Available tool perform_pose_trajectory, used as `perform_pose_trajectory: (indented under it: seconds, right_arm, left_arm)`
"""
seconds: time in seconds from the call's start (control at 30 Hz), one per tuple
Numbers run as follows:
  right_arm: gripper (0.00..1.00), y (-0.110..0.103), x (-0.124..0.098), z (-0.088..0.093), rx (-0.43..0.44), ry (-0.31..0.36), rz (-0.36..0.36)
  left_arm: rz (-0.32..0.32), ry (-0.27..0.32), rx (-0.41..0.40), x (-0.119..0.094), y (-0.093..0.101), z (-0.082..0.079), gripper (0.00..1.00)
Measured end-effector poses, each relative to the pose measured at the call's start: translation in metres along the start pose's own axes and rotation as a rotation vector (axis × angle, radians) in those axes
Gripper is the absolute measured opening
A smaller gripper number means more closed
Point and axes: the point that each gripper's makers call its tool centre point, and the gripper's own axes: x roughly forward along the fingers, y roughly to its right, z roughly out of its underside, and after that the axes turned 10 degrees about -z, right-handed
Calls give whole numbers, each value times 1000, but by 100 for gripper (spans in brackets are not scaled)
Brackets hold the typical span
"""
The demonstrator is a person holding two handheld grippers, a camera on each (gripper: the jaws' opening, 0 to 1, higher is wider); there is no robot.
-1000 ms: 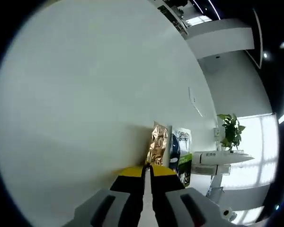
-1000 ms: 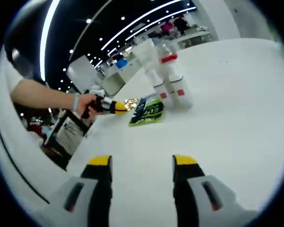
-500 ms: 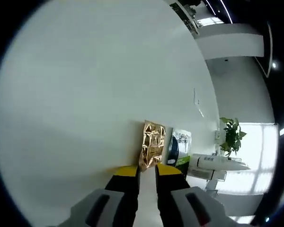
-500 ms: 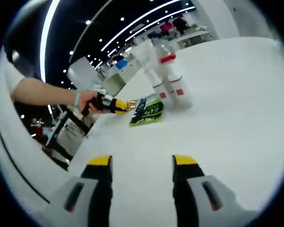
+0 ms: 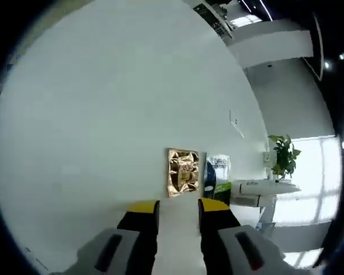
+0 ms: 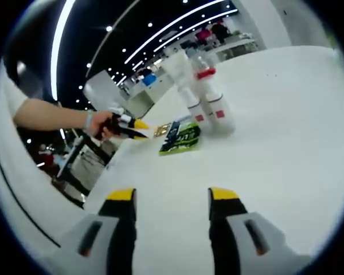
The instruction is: Arrange the skincare products in the storage area until every visible bottle or jar stands upright without overlapping.
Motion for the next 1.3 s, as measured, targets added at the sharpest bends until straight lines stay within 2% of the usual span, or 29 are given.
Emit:
perform_pose_trajectory:
  seconds: [0.07, 0.1, 0.17, 0.2, 0.23, 0.27, 0.3, 0.4, 0.47, 0.53, 0.57, 0.6, 0.7, 0.97, 1.13, 1.23, 1.3]
  right_arm:
    - [49, -1, 1, 0, -4, 3, -5]
    - [49, -2, 2, 0, -7, 4, -8]
    - [49, -4, 2, -2, -12, 10, -13]
    - [49, -5, 3, -3, -14, 15, -16]
    - [49, -5, 3, -4, -14, 17, -16]
    - [49, -5, 3, -5, -12, 22, -18]
    - [49, -5, 2, -5, -11, 23, -19]
    - [49, -5, 0, -4, -12, 26, -18]
    - [49, -4, 0, -3, -6, 27, -18]
    - [49, -5, 0, -3, -9, 26, -18]
    - [49, -5, 0, -4, -11, 27, -21]
    - [49, -6, 1, -5, -13, 29, -23]
    - [50, -7, 2, -7, -18, 31, -27]
    - [51, -8, 3, -4, -14, 16, -29]
    - [51, -9, 3, -5, -18, 19, -29]
    - [50, -9, -2, -15, -33, 57, -26]
    - [50, -6, -1, -11, -14, 49, -21]
  left_arm:
    - [-65, 32, 61, -15, -15, -5, 37]
    - [-104, 59, 151, -24, -26, -5, 40]
    - [-147, 61, 228, -33, -40, -3, 41]
    - [-167, 57, 317, -41, -48, 6, 41]
    - [-202, 43, 339, -45, -57, 11, 41]
    - [-238, 29, 380, -50, -67, 16, 41]
    - [-301, -19, 483, -59, -84, 30, 41]
    - [-377, -90, 697, -70, -106, 48, 44]
    - [-437, -172, 811, -79, -127, 63, 48]
    - [-482, -228, 881, -85, -146, 73, 54]
    - [-495, -235, 880, -87, -150, 75, 57]
    - [-524, -252, 881, -91, -162, 79, 61]
    - [-548, -264, 901, -95, -177, 84, 65]
    - [-611, -359, 985, -109, -214, 104, 67]
    - [-627, -362, 987, -113, -221, 111, 69]
    - [-643, -378, 1008, -114, -225, 115, 70]
    - [-647, -387, 1019, -113, -226, 119, 71]
